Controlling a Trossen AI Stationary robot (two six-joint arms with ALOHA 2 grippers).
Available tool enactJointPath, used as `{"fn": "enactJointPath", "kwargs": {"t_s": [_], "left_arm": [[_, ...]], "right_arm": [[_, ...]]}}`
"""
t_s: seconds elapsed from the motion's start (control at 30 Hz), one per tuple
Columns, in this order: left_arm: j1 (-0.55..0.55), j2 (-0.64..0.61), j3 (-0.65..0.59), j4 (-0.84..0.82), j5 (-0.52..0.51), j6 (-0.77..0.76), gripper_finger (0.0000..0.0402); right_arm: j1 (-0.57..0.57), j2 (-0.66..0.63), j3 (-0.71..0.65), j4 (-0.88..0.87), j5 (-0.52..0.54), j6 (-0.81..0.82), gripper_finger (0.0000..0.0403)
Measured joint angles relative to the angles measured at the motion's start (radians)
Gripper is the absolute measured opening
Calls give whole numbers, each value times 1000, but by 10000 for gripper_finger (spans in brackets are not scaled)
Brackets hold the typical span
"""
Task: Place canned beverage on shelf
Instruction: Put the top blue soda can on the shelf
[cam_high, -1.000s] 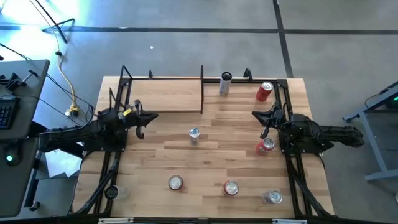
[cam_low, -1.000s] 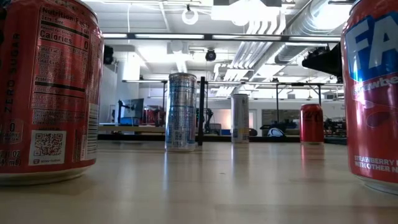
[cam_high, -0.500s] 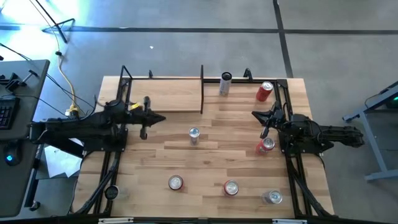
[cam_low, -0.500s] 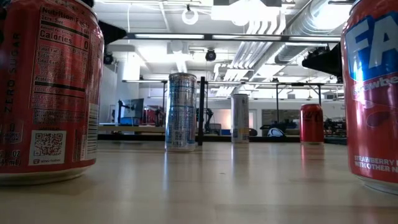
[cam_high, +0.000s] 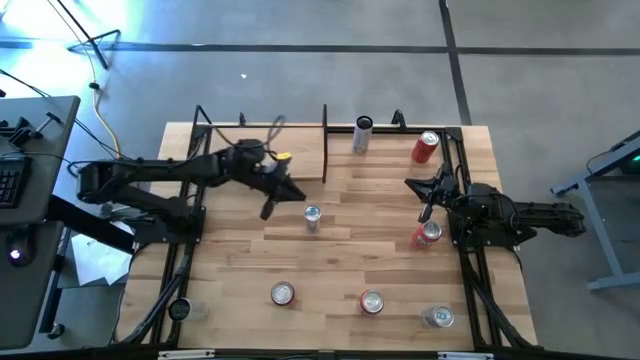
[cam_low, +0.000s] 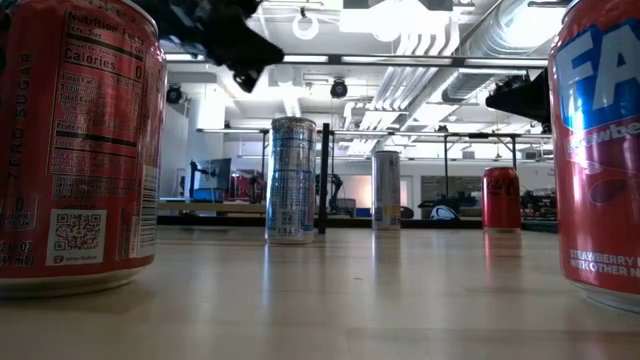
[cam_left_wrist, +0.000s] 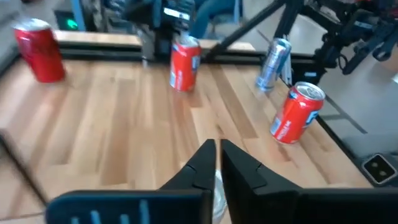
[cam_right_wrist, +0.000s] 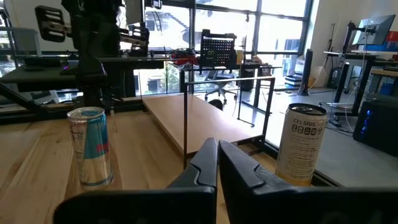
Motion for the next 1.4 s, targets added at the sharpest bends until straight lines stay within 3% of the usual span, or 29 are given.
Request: {"fn": "enactJointPath", "kwargs": {"t_s": [0.27,0.47,0.6,1.23,1.4], "left_arm": [[-90,86,150,-255,-188,-32,152],[-145,147,188,-292,-309,-101,244],[-164,185,220,-346,-420,-106,284],[-164,269,239,-361,-425,-372,301],[-186,268,239,-359,-452,-372,301]], "right_arm": [[0,0,0,0,0,0,0],[0,0,0,0,0,0,0],[0,0,0,0,0,0,0],[0,0,0,0,0,0,0],[0,0,0,0,0,0,0]]}}
